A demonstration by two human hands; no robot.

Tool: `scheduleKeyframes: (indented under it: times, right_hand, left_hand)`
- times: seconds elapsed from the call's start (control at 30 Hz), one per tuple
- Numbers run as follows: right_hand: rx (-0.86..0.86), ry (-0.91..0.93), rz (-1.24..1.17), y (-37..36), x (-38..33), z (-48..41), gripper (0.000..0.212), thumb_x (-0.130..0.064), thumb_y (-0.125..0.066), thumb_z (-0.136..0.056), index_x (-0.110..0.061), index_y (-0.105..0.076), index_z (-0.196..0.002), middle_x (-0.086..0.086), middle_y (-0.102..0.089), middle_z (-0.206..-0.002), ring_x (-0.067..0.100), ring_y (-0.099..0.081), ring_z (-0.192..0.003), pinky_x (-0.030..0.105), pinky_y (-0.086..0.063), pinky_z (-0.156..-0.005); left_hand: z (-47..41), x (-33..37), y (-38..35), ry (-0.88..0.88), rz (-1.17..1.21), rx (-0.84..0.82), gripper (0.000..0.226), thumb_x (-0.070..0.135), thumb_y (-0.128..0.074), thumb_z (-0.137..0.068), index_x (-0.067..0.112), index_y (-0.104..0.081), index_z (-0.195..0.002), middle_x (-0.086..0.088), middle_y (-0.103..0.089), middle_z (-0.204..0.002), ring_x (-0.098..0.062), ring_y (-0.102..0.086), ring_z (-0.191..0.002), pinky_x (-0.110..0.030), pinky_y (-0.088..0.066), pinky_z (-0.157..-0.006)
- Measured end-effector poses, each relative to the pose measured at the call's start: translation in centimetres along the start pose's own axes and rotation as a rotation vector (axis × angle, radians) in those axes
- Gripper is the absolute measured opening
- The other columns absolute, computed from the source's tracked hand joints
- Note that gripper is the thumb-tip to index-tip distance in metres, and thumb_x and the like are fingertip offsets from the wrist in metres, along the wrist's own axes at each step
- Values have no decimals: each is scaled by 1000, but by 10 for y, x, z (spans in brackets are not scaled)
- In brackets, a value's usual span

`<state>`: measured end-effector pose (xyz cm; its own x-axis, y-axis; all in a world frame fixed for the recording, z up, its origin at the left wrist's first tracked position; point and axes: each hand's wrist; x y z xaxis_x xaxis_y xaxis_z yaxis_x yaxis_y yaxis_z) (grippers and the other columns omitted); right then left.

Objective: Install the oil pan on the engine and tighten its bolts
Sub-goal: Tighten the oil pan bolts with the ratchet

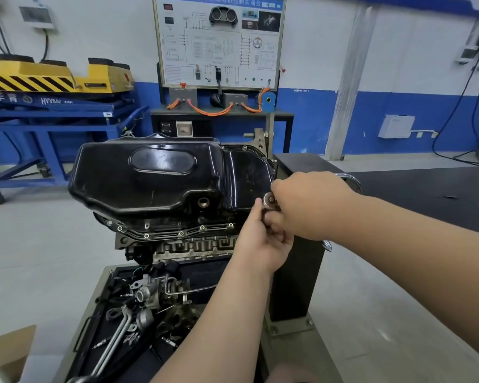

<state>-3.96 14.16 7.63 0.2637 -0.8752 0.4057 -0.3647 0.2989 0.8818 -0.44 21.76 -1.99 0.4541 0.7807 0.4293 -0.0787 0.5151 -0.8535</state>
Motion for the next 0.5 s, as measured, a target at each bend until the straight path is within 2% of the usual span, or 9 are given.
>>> scheduleKeyframes:
  times: [0.07, 0.13, 0.17, 0.27, 0.33, 0.4, 0.47, 0.5]
  right_hand:
    - [20, -46, -5, 0, -1, 4, 42, -59, -42, -85, -23, -46, -64, -4, -46, -58, 12, -44, -48, 23, -26, -42]
    - [7, -60, -38, -1, -5, 6, 46, -60, -42, -85, -22, -46, -59, -4, -47, -55, 12, -46, -47, 23, -28, -42]
    - [-26, -52, -38, 0, -7, 6, 44, -56, -44, -87, -20, -48, -61, -3, -46, -56, 13, -46, -48, 24, -31, -43]
    - [-65, 63, 85, 2, -10, 4, 12, -27, -53, -90, -15, -55, -89, -2, -42, -64, 15, -44, -53, 30, -35, -50]
    - [14, 154, 191, 5, -10, 5, 10, -16, -55, -89, -16, -55, -100, -1, -51, -73, 20, -55, -69, 33, -36, -62]
    - [73, 187, 206, 2, -9, 3, 8, -15, -57, -88, -18, -56, -96, 0, -56, -79, 23, -58, -82, 37, -36, -67]
    - [58, 136, 130, 1, -8, 2, 5, -23, -55, -90, -19, -58, -91, -3, -50, -69, 18, -56, -68, 31, -36, -59]
    - [33, 81, 67, 1, -7, 2, 14, -31, -51, -92, -20, -59, -87, -5, -47, -64, 14, -51, -59, 27, -33, -51]
  left_hand:
    - [-1, 0, -1, 21, -57, -17, 24, 40, -62, -90, 18, -64, -82, 3, -61, -61, -11, -58, -59, -27, -51, -80]
    - [0, -1, 0, 43, -89, -35, 24, 42, -61, -90, 18, -63, -89, 2, -64, -64, -14, -62, -57, -26, -51, -60]
    - [0, -1, 1, 45, -95, -26, 24, 43, -62, -89, 19, -63, -88, 2, -65, -64, -14, -62, -57, -26, -51, -57]
    - [0, -4, 2, 12, -101, 37, 30, 41, -63, -89, 19, -60, -70, 6, -53, -59, -10, -50, -58, -26, -52, -72]
    - [0, -5, 1, -8, -120, 86, 40, 42, -65, -87, 19, -52, -57, 7, -41, -52, -9, -38, -54, -25, -46, -71]
    - [1, -6, -1, -15, -141, 95, 47, 45, -64, -87, 20, -51, -50, 7, -39, -49, -9, -36, -52, -25, -44, -68]
    - [2, -5, -1, -27, -115, 79, 43, 49, -61, -88, 19, -57, -58, 6, -47, -55, -10, -44, -61, -28, -47, -78]
    - [3, -5, 0, -35, -83, 59, 42, 51, -57, -90, 18, -61, -64, 5, -53, -60, -12, -49, -67, -31, -46, -84]
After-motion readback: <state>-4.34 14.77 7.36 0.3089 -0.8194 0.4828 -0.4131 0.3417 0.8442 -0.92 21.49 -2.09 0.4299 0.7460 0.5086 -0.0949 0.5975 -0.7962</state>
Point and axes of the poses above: each hand's wrist, its own z-axis away from the middle knuckle, its own y-axis out of the back of the hand, x = y × z
